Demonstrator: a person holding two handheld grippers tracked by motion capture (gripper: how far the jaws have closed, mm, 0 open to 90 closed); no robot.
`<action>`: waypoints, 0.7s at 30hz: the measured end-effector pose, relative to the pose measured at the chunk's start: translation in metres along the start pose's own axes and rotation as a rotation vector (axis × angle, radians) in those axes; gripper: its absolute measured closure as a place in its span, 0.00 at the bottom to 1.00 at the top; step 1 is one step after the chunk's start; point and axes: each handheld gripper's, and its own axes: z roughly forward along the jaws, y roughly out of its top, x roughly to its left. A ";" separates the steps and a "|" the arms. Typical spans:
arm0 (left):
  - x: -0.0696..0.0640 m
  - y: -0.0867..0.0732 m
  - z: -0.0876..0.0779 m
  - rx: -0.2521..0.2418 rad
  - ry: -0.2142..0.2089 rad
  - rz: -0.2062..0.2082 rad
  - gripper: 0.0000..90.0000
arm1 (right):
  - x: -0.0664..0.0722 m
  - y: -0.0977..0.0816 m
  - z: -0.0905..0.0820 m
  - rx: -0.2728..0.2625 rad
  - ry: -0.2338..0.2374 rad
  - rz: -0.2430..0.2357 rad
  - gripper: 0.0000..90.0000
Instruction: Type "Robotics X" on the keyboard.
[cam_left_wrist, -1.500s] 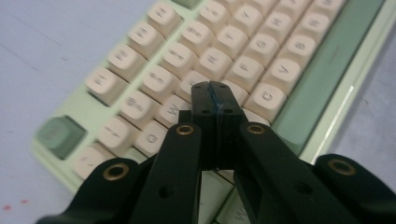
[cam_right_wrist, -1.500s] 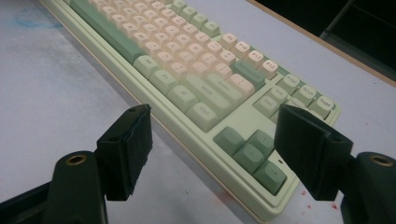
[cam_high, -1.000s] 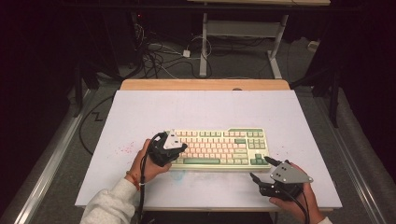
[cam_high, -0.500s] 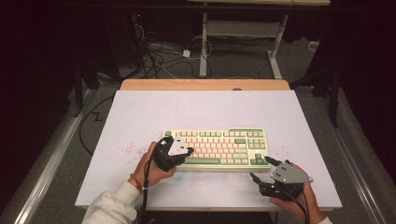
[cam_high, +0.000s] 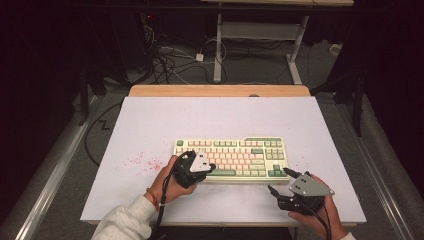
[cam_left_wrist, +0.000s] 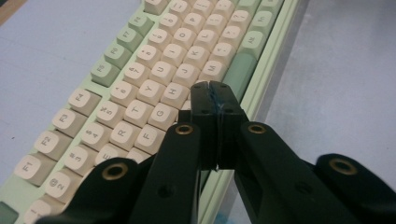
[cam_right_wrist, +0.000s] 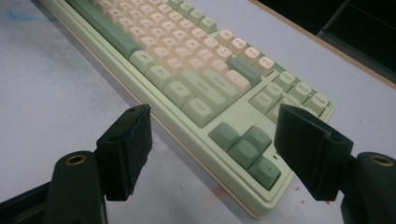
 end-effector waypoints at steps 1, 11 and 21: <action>0.000 0.000 0.001 0.006 -0.003 0.005 0.96 | 0.000 0.000 0.000 0.001 0.000 0.000 0.31; 0.000 -0.003 0.008 0.034 -0.008 0.006 0.96 | 0.000 0.000 0.000 0.003 0.002 -0.002 0.31; 0.000 -0.005 0.011 0.048 -0.002 0.007 0.96 | 0.001 0.000 0.000 0.004 0.005 -0.003 0.31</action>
